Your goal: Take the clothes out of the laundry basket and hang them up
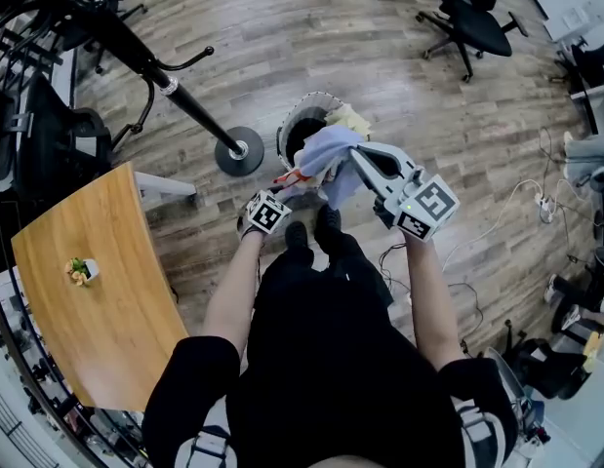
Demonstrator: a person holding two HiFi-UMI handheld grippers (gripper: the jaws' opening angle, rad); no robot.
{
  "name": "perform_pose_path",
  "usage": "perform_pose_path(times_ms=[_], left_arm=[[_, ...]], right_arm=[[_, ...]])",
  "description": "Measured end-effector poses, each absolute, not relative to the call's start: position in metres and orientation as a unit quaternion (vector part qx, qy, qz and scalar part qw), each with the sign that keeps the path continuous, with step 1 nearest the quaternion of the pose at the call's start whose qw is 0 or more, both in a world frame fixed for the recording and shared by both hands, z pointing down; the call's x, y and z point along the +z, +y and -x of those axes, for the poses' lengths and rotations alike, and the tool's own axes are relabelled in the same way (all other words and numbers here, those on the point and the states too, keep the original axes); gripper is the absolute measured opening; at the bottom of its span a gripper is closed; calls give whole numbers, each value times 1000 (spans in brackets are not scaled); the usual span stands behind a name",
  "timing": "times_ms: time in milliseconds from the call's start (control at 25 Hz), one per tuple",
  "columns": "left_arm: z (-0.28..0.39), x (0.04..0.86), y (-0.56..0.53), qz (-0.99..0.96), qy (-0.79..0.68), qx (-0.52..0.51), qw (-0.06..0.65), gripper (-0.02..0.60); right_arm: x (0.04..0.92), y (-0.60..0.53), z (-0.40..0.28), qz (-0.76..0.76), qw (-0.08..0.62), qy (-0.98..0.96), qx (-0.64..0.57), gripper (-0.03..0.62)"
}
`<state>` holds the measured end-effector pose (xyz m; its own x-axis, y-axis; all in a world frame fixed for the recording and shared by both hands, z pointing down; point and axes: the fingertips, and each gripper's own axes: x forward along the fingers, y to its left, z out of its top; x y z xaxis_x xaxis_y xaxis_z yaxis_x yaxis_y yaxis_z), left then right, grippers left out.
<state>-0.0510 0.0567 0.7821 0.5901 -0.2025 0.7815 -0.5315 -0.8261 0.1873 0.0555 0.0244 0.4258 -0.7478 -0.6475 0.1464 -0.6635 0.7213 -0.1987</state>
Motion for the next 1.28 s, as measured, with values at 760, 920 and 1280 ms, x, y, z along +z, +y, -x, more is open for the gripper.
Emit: perform_pose_path(times_ms=[760,920,1280], left_arm=[[0,764,30,-887,-175,399,156,28],[19,724,17,-899,-226,343,149,28],[91,610,-8,-879,-391,245,121,26]], right_arm=[[419,12,-112,-387,15,-913,129,9],[455,-5,-138,-414,33,-897,154,9],[536,-32,-157,-424,56,-872,238,10]])
